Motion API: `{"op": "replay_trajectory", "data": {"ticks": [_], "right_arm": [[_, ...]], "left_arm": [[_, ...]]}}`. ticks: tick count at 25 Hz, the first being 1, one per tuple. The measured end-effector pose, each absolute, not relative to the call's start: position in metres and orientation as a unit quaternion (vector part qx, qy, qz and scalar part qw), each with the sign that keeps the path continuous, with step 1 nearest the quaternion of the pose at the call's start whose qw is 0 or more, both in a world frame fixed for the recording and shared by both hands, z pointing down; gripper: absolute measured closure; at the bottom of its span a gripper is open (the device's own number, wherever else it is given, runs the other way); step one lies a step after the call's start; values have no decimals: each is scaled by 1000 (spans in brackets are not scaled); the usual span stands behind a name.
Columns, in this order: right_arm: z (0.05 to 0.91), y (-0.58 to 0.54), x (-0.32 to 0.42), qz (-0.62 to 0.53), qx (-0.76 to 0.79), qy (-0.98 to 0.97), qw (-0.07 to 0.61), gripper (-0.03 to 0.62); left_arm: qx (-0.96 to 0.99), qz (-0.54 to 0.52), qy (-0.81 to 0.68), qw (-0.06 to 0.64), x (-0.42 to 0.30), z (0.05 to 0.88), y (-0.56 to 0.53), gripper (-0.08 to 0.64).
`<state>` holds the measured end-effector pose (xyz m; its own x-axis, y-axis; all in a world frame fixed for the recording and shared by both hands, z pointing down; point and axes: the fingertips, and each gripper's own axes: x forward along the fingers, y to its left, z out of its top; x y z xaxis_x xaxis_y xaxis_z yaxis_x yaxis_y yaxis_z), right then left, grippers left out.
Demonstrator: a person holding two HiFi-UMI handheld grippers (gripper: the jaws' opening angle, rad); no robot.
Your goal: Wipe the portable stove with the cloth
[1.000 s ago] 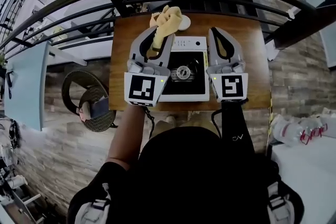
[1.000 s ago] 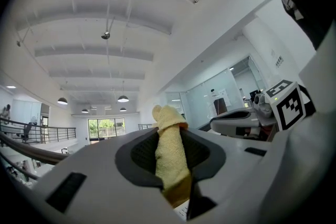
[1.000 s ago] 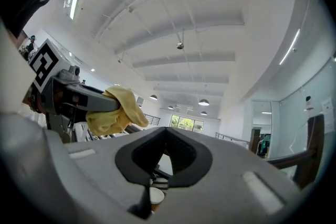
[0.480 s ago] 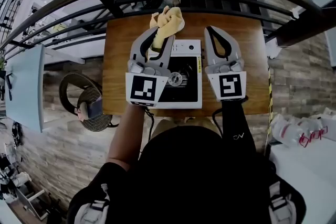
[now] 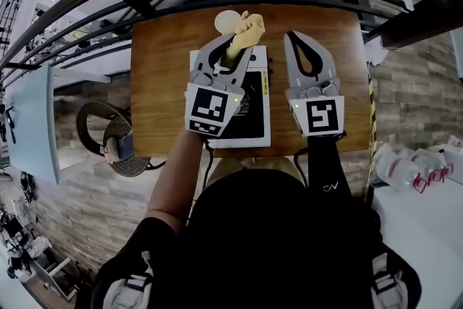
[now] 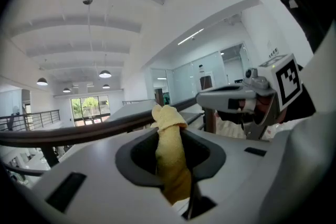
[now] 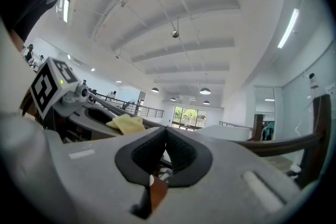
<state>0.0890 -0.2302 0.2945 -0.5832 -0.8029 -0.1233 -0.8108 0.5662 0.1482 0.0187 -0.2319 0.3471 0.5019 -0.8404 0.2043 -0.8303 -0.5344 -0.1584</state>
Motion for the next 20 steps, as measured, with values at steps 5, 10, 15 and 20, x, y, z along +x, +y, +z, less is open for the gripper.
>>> {"op": "replay_trajectory", "data": {"ticks": [5, 10, 15, 20], "right_arm": [[316, -237, 99, 68, -463, 884, 15, 592], [338, -241, 119, 54, -465, 883, -23, 592], [342, -244, 131, 49, -465, 884, -18, 592], [341, -249, 129, 41, -454, 890, -4, 592]], "left_arm": [[-874, -206, 439, -31, 40, 424, -242, 469], [-861, -280, 420, -54, 54, 480, -247, 469], [-836, -341, 421, -89, 58, 517, -247, 469], [-817, -350, 446, -99, 46, 521, -249, 469]]}}
